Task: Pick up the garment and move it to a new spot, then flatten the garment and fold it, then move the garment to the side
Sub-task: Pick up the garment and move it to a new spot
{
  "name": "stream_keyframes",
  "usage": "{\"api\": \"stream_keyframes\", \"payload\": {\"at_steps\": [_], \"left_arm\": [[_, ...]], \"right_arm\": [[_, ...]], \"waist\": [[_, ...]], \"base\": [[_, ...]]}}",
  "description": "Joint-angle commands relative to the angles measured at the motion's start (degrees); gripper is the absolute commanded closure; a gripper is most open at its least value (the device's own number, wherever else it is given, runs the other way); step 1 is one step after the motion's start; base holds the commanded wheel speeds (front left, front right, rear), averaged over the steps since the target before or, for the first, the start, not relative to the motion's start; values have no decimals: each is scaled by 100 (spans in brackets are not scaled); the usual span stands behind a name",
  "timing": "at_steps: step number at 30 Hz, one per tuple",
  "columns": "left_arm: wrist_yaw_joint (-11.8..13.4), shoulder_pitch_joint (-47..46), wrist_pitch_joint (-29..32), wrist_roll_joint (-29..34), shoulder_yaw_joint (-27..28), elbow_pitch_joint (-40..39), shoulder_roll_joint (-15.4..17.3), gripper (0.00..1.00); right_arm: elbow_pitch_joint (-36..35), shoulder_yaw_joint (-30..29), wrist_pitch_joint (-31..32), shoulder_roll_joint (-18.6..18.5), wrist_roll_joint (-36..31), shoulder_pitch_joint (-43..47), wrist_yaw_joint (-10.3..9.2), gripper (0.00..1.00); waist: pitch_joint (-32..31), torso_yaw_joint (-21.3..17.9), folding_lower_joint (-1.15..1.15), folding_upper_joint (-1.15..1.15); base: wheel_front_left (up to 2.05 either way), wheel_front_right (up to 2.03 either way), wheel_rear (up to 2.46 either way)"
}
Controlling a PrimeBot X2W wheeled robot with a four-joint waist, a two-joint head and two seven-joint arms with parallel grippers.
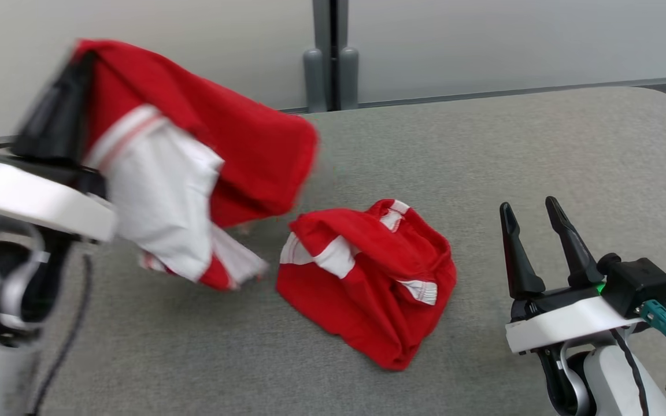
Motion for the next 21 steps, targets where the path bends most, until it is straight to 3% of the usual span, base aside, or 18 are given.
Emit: {"api": "stream_keyframes", "payload": {"at_steps": [1,7,10,15,21], "left_arm": [[111,-107,42,-64,301,-163,201,100],[362,112,87,-188,1064,-108,637,100],[337,231,28,-339,1345,265,749,100],[266,400,-176,-436,1522,1047,732,100],[2,456,-827,-620,1569,2823,400,100]], "right_arm": [[-1,-14,-29,-6,11,51,9,0],[-20,10,-29,-15,-4,28,9,0],[-2,42,-29,-39,1,-18,9,0],[22,122,-29,-67,3,-86,9,0],[53,231,-29,-140,38,-160,9,0]], "waist": [[23,178,0,0],[69,502,0,0],[113,632,0,0],[210,762,0,0],[297,848,0,0]], "base": [[0,0,0],[0,0,0],[0,0,0],[0,0,0],[0,0,0]]}}
